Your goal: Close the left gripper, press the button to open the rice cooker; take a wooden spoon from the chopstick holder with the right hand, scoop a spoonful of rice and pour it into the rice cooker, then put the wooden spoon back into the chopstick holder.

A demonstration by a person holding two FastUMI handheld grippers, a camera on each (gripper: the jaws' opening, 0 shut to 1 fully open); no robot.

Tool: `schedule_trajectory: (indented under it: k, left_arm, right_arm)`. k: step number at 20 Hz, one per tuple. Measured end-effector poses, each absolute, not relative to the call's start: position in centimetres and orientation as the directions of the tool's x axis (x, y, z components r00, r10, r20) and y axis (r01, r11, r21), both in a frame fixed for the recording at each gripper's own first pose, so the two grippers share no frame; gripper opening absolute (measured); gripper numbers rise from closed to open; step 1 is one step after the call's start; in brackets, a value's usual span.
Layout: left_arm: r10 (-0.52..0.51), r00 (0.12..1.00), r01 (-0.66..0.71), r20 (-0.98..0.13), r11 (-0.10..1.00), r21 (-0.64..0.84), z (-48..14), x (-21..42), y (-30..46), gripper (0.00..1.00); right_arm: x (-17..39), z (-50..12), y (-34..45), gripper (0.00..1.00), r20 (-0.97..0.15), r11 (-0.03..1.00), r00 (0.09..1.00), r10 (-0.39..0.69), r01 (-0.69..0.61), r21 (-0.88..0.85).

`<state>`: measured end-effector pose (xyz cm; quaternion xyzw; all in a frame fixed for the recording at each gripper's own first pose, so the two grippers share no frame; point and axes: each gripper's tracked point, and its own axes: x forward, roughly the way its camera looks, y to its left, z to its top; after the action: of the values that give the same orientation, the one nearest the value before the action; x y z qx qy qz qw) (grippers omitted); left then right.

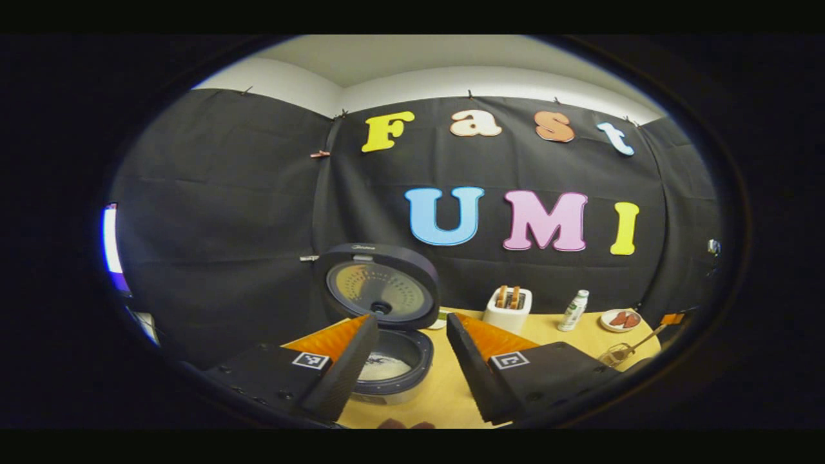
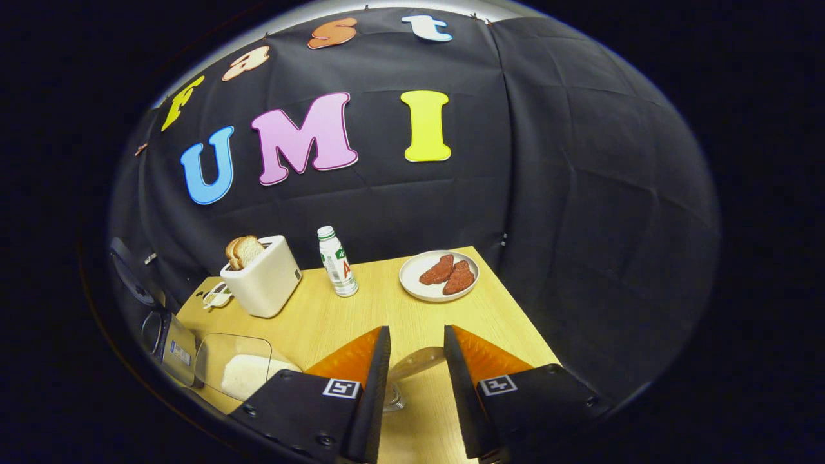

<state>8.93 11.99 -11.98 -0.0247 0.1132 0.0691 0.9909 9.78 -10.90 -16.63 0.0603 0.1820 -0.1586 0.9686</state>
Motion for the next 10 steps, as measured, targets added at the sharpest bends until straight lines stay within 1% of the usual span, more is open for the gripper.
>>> schedule_trajectory:
  k: [3,6,10]
  left_arm:
    - [0.135,0.969,-0.142,-0.208,0.99,-0.016,-11.4,10.3,13.0,0.76]
    - [0.165,0.969,-0.168,-0.184,0.986,-0.005,-10.6,11.9,14.5,0.76]
    - [0.155,0.975,-0.156,-0.158,0.988,0.005,-9.8,14.0,15.1,0.76]
  right_arm:
    - [9.8,-15.5,-9.4,0.52,-0.355,0.952,0.898,-0.261,0.3,0.057]
    - [9.9,-14.6,-7.6,0.53,-0.339,0.963,0.913,-0.229,0.263,0.057]
    - [9.5,-13.3,-5.1,0.53,-0.312,0.975,0.931,-0.19,0.215,0.047]
